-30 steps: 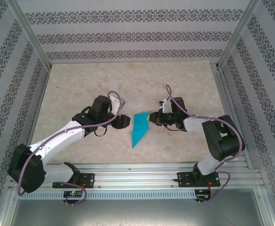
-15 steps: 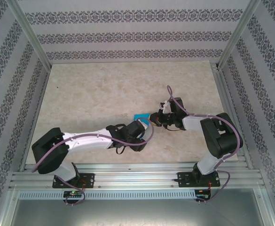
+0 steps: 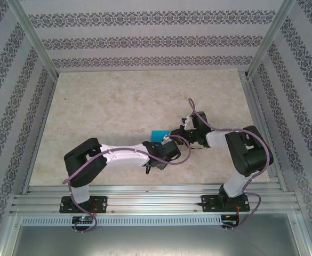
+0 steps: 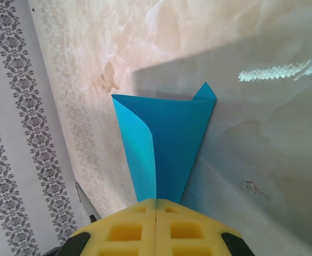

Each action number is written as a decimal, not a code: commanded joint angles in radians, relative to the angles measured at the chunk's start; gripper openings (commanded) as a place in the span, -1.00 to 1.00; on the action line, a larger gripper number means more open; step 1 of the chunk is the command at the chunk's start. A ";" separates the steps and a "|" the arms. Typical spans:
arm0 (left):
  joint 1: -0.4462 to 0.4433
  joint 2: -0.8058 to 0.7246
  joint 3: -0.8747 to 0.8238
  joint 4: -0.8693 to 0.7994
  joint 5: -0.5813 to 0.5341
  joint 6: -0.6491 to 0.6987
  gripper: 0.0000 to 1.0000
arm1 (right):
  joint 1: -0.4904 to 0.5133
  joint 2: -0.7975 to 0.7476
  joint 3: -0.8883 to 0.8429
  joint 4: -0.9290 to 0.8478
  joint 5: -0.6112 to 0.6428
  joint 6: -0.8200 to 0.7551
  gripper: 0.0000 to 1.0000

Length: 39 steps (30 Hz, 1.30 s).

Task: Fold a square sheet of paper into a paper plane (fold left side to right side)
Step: Fold the wing for the fifth time at the center of the table.

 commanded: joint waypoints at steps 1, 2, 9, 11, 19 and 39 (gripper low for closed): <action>-0.013 0.006 0.021 -0.067 -0.089 -0.038 0.23 | 0.008 0.016 0.019 0.008 -0.002 0.009 -1.00; -0.014 0.006 0.019 -0.064 -0.087 -0.036 0.21 | 0.009 0.018 0.018 0.008 -0.001 0.009 -1.00; -0.014 0.029 0.014 -0.054 -0.083 -0.037 -0.02 | 0.009 0.027 0.018 0.006 0.000 0.008 -1.00; -0.014 0.032 0.012 -0.052 -0.086 -0.040 -0.09 | 0.008 0.027 0.016 0.004 0.002 0.006 -1.00; -0.013 0.051 0.014 -0.056 -0.082 -0.054 -0.35 | 0.015 0.025 0.029 -0.052 0.007 -0.032 -1.00; 0.073 -0.070 -0.087 0.158 0.227 -0.033 -0.90 | -0.078 -0.195 0.014 -0.276 0.135 -0.203 -0.42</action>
